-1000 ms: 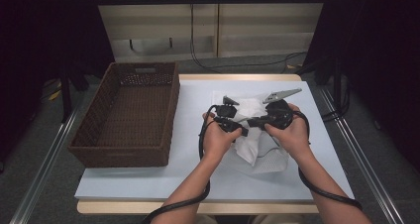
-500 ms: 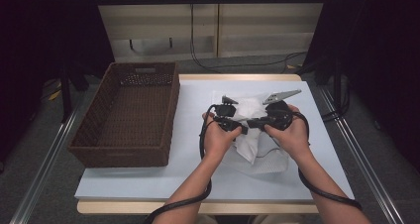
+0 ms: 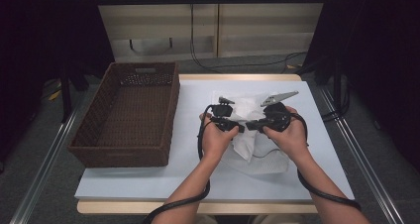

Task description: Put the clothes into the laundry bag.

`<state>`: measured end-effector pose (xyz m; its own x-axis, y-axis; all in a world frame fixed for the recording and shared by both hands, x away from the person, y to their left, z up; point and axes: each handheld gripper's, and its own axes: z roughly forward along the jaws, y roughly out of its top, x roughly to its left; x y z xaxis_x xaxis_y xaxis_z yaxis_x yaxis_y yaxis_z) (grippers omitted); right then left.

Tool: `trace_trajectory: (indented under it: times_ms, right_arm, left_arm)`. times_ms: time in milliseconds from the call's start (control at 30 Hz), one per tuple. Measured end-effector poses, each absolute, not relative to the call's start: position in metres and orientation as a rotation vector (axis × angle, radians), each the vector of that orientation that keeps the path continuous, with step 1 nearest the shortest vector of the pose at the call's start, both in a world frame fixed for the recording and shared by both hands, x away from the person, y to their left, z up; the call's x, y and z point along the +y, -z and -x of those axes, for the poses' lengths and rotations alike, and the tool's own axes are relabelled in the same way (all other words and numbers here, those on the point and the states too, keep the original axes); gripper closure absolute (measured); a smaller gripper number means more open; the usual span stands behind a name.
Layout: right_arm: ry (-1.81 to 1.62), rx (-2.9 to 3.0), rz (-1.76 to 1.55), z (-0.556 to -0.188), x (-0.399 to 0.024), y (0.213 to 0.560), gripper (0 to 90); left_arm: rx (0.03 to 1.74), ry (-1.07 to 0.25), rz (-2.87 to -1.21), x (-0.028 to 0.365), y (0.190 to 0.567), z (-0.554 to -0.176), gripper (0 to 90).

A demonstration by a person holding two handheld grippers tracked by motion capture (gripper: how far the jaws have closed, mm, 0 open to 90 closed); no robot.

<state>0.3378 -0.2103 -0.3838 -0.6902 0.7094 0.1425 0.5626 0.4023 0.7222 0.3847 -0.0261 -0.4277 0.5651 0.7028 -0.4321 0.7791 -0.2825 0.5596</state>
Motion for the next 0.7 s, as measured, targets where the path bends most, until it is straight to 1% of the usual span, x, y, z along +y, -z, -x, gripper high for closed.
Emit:
trace_trajectory:
  times_ms: [100, 267, 367, 400, 433, 467, 500, 533, 633, 700]
  right_arm:
    - [-1.159, 2.472, -1.136, -0.338, -0.211, 0.386, 89.5]
    - [-1.161, 2.48, -1.14, -0.338, -0.211, 0.388, 89.5]
    - [-1.16, 2.476, -1.142, -0.338, -0.212, 0.388, 89.5]
    - [-1.16, 2.478, -1.141, -0.339, -0.212, 0.388, 89.5]
    - [-1.161, 2.479, -1.141, -0.339, -0.212, 0.388, 89.5]
    - [-1.159, 2.478, -1.143, -0.339, -0.212, 0.388, 89.5]
    - [-1.155, 2.477, -1.145, -0.339, -0.212, 0.388, 89.5]
    - [-1.152, 2.472, -1.15, -0.339, -0.212, 0.387, 89.5]
    - [-1.149, 2.467, -1.151, -0.338, -0.213, 0.387, 89.5]
    - [-1.15, 2.466, -1.152, -0.338, -0.213, 0.387, 89.5]
  left_arm:
    - [1.193, 0.134, -2.037, -0.026, 0.432, -0.385, 70.9]
    - [1.184, 0.125, -2.053, -0.027, 0.434, -0.384, 65.7]
    - [1.163, 0.142, -2.093, -0.026, 0.433, -0.384, 59.7]
    - [1.176, 0.135, -2.083, -0.028, 0.433, -0.382, 57.1]
    - [1.15, 0.135, -2.113, -0.026, 0.432, -0.382, 54.4]
    - [1.162, 0.137, -2.101, -0.027, 0.432, -0.381, 50.1]
    - [1.138, 0.135, -2.146, -0.025, 0.432, -0.381, 47.1]
    - [1.138, 0.136, -2.152, -0.025, 0.432, -0.38, 43.8]
    - [1.115, 0.144, -2.151, -0.024, 0.433, -0.377, 37.5]
    - [1.115, 0.12, -2.149, -0.024, 0.433, -0.375, 35.0]
